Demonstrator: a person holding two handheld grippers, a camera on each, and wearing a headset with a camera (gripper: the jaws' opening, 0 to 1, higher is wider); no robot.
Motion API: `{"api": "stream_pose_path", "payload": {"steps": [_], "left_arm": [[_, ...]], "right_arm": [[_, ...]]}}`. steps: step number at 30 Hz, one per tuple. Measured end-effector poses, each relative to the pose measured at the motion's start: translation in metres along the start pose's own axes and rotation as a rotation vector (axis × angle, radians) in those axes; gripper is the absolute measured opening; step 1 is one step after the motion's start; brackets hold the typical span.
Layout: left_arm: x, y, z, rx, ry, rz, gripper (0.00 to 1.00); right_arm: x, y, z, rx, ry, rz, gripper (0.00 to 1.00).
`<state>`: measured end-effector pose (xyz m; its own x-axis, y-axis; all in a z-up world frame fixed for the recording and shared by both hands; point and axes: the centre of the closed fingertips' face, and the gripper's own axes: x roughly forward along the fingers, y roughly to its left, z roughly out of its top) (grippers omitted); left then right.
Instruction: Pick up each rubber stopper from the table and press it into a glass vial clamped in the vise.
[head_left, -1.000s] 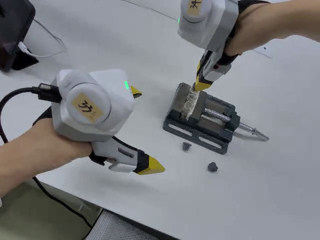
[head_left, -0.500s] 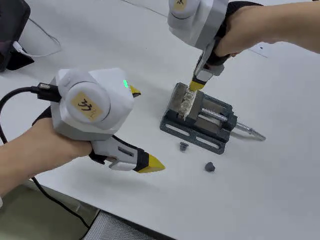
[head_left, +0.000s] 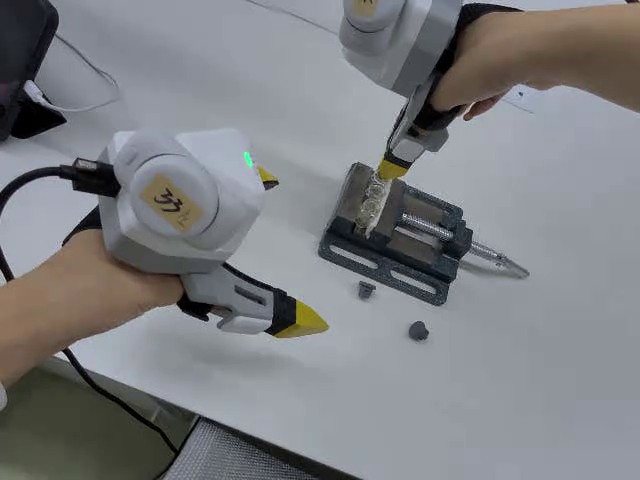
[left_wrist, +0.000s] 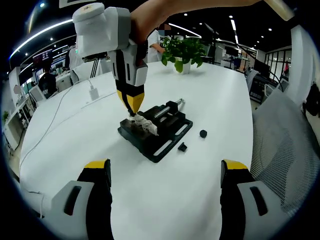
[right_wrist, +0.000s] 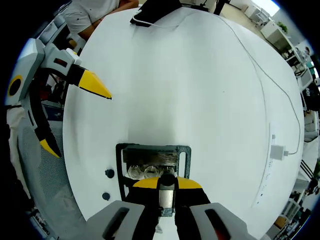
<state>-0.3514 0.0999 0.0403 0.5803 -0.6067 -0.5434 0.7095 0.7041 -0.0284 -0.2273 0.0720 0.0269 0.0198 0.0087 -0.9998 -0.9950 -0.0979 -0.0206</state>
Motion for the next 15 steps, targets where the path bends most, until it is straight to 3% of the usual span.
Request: {"api": "stream_pose_path", "payload": {"steps": [5, 15], "left_arm": [[-0.0004, 0.0003, -0.0025, -0.006, 0.003, 0.002, 0.89], [0.0008, -0.0015, -0.0062, -0.014, 0.012, -0.005, 0.89]], "right_arm": [[0.0024, -0.0066, 0.001, -0.018, -0.025, 0.008, 0.06], [0.002, 0.0004, 0.0022, -0.065, -0.055, 0.007, 0.12]]}}
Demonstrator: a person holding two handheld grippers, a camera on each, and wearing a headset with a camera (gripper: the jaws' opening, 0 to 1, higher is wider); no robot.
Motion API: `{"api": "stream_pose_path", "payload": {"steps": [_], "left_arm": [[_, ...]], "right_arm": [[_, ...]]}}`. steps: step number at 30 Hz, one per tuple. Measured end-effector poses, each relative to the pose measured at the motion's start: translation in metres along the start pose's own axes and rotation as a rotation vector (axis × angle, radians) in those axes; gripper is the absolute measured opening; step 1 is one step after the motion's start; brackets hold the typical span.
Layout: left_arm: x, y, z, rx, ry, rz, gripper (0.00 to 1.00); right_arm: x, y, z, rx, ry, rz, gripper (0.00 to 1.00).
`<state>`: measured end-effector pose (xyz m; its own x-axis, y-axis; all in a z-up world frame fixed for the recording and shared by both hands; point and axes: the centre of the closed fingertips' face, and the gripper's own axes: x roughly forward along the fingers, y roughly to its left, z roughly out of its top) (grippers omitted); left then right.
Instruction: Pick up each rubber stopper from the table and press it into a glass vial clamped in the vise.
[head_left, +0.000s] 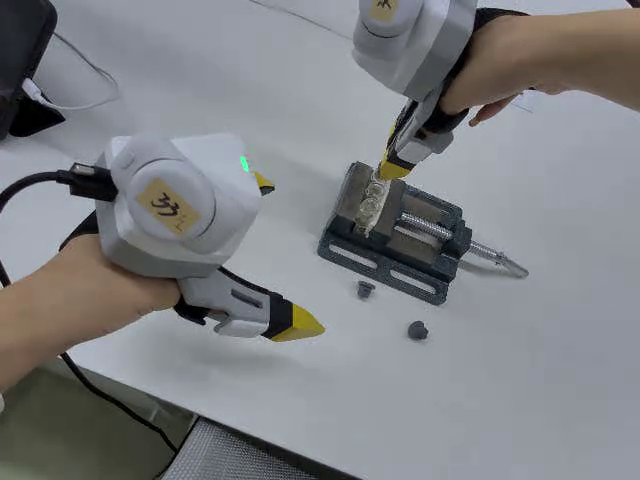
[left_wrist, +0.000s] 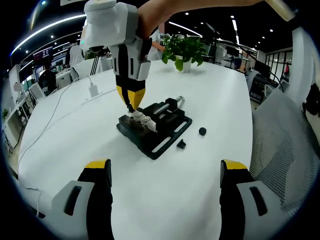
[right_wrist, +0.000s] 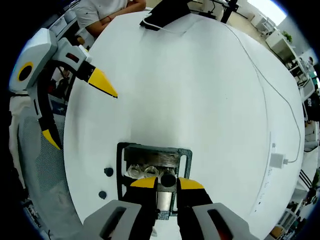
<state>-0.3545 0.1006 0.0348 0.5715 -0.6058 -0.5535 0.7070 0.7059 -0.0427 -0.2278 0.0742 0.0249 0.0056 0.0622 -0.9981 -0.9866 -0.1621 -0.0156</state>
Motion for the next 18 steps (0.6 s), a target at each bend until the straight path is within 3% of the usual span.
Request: {"api": "stream_pose_path", "payload": {"steps": [3, 6, 8, 9, 11, 14, 18], "left_arm": [[-0.001, 0.001, -0.001, -0.002, 0.001, 0.003, 0.89], [-0.003, 0.004, -0.001, -0.002, 0.001, 0.006, 0.89], [-0.004, 0.007, -0.002, 0.0, 0.003, 0.01, 0.89], [-0.004, 0.008, -0.002, 0.0, 0.003, 0.011, 0.89], [-0.006, 0.01, -0.002, 0.0, 0.002, 0.015, 0.89], [-0.007, 0.012, -0.003, 0.0, 0.006, 0.02, 0.88], [-0.006, 0.013, -0.003, -0.002, 0.006, 0.024, 0.88]], "right_arm": [[0.0, 0.003, -0.003, -0.024, 0.002, -0.002, 0.23], [-0.006, 0.002, -0.005, -0.035, -0.01, 0.006, 0.22], [-0.011, 0.006, -0.005, -0.042, -0.048, 0.041, 0.22], [-0.012, 0.006, -0.009, -0.027, -0.042, 0.053, 0.22], [-0.015, 0.004, -0.009, -0.04, -0.07, 0.078, 0.2], [-0.021, -0.002, -0.008, -0.012, -0.09, 0.072, 0.14], [-0.019, -0.008, -0.008, 0.061, -0.13, 0.095, 0.0]]}}
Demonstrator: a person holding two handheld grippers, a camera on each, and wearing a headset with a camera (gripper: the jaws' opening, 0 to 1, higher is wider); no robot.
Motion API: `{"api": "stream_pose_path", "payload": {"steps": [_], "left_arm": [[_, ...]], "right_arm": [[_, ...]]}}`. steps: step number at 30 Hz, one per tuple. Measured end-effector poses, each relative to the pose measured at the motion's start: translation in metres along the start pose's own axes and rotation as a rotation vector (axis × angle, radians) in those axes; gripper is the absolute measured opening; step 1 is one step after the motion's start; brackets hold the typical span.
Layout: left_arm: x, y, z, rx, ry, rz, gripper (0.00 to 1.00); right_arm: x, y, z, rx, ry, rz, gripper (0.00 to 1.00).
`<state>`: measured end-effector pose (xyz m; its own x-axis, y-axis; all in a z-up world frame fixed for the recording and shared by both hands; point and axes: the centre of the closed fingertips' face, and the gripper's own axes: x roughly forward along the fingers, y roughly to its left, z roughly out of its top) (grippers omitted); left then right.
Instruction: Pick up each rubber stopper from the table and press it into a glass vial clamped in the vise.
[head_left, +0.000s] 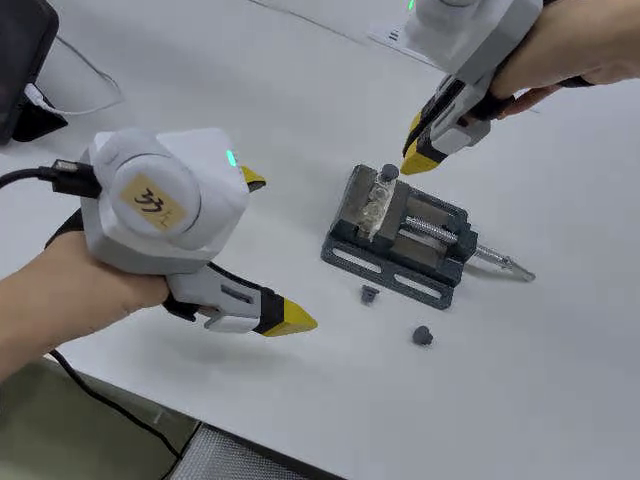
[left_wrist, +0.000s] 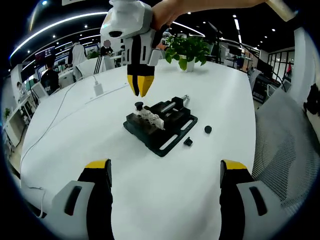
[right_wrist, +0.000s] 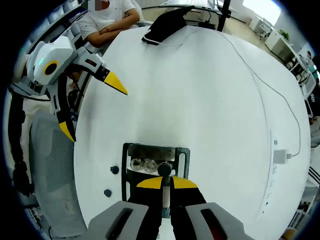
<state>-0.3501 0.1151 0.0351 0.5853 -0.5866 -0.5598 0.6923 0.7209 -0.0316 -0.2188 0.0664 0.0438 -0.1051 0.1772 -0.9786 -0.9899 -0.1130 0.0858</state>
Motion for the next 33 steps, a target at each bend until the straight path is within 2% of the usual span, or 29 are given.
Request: {"api": "stream_pose_path", "payload": {"steps": [7, 9, 24, 33], "left_arm": [[0.002, 0.0, 0.0, -0.006, 0.0, 0.0, 0.88], [0.003, 0.0, -0.001, -0.009, 0.001, -0.001, 0.88], [0.011, -0.006, -0.004, -0.014, 0.01, -0.026, 0.88], [0.015, -0.006, -0.007, -0.021, 0.013, -0.033, 0.88]], "right_arm": [[0.006, 0.011, 0.005, -0.015, -0.01, 0.038, 0.0], [0.008, 0.012, 0.006, -0.019, -0.01, 0.032, 0.0], [0.01, 0.014, 0.004, -0.022, -0.005, 0.035, 0.0], [0.013, 0.008, 0.005, -0.008, -0.006, 0.048, 0.0]]}}
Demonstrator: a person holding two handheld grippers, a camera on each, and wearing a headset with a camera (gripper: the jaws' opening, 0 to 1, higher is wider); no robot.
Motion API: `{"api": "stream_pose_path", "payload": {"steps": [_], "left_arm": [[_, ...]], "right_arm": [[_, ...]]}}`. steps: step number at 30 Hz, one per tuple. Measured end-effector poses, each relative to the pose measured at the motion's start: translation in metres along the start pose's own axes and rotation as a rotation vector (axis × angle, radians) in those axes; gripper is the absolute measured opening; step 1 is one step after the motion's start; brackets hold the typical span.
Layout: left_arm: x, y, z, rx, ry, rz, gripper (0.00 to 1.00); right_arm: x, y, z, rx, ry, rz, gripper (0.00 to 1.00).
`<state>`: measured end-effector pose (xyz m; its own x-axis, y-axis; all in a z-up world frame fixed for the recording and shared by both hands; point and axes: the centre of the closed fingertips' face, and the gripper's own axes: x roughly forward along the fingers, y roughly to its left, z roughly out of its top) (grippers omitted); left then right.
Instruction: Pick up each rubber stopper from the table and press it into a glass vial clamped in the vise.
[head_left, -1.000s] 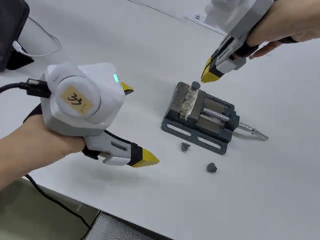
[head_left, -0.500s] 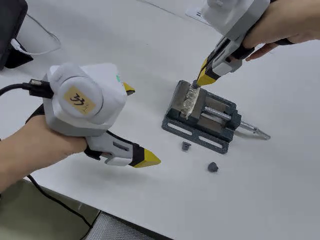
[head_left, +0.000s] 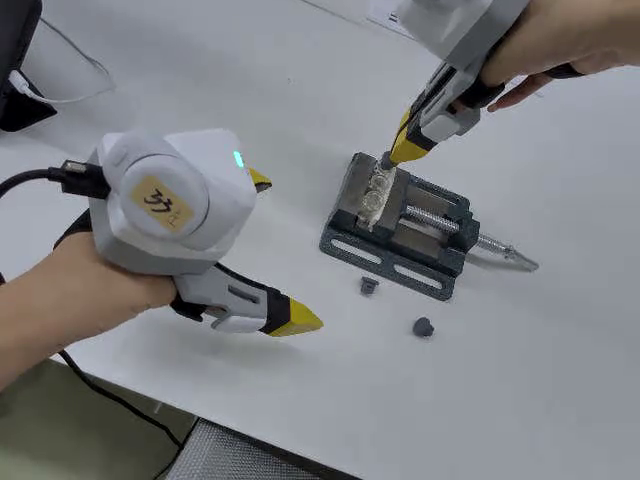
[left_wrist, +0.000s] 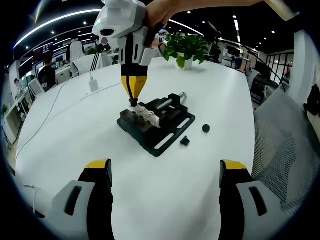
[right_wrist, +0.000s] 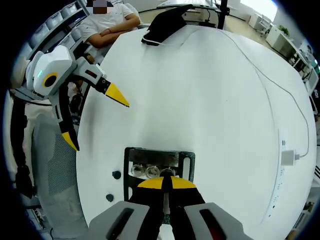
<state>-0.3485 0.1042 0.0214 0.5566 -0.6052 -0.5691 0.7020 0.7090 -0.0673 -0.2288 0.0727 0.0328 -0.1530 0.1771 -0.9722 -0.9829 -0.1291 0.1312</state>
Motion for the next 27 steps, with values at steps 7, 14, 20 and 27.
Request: {"api": "stream_pose_path", "payload": {"steps": [7, 14, 20, 27], "left_arm": [[0.0033, 0.001, 0.0005, -0.005, -0.001, 0.0, 0.87], [0.0051, 0.0018, 0.0018, -0.005, -0.005, -0.003, 0.87], [0.0051, 0.0064, 0.0013, -0.016, -0.009, 0.001, 0.87], [0.0082, 0.0094, 0.0047, -0.016, -0.016, -0.002, 0.87]], "right_arm": [[-0.0004, 0.0089, -0.0002, 0.009, 0.009, -0.008, 0.0], [0.0012, 0.008, -0.0005, 0.04, 0.022, 0.012, 0.0], [0.0032, 0.0026, -0.002, 0.05, 0.025, 0.029, 0.0], [0.0018, 0.0047, -0.0018, 0.043, 0.051, 0.013, 0.0]]}}
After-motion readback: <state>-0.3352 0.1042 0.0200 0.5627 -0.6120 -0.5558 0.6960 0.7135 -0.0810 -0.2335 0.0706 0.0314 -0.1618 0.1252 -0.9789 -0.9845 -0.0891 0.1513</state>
